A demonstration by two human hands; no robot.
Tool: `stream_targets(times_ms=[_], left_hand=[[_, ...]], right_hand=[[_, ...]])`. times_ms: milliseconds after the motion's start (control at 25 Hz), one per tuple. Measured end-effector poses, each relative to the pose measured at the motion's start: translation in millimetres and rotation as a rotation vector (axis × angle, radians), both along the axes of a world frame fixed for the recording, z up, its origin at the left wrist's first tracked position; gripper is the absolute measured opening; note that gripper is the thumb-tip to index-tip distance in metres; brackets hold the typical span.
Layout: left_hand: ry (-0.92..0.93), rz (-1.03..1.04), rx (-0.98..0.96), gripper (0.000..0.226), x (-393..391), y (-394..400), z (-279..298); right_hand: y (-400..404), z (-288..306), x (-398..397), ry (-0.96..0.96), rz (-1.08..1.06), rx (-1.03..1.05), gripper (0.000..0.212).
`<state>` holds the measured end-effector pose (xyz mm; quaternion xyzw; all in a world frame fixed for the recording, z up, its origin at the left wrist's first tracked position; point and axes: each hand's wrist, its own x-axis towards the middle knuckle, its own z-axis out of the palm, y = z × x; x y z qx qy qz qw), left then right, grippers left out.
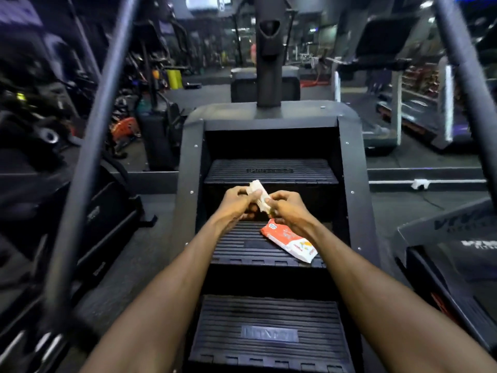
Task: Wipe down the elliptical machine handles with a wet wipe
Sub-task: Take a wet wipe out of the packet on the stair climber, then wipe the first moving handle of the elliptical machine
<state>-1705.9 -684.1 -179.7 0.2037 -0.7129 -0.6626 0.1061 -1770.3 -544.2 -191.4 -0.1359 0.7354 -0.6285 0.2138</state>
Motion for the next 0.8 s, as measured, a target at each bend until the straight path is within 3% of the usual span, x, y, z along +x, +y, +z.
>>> stream_targets(times_ms=[240, 360, 560, 800], left_hand=[[0.026, 0.095, -0.047, 0.015, 126, 25, 13], [0.039, 0.218, -0.178, 0.019, 188, 25, 22], [0.035, 0.368, -0.367, 0.02, 298, 5, 54], [0.083, 0.588, -0.408, 0.026, 435, -26, 62]], right_hand=[[5, 18, 92, -0.053, 0.105, -0.059, 0.017], [-6, 26, 145, 0.018, 0.162, -0.036, 0.019], [-42, 65, 242, -0.028, 0.324, -0.335, 0.026], [-91, 80, 364, 0.18, 0.651, -0.171, 0.003]])
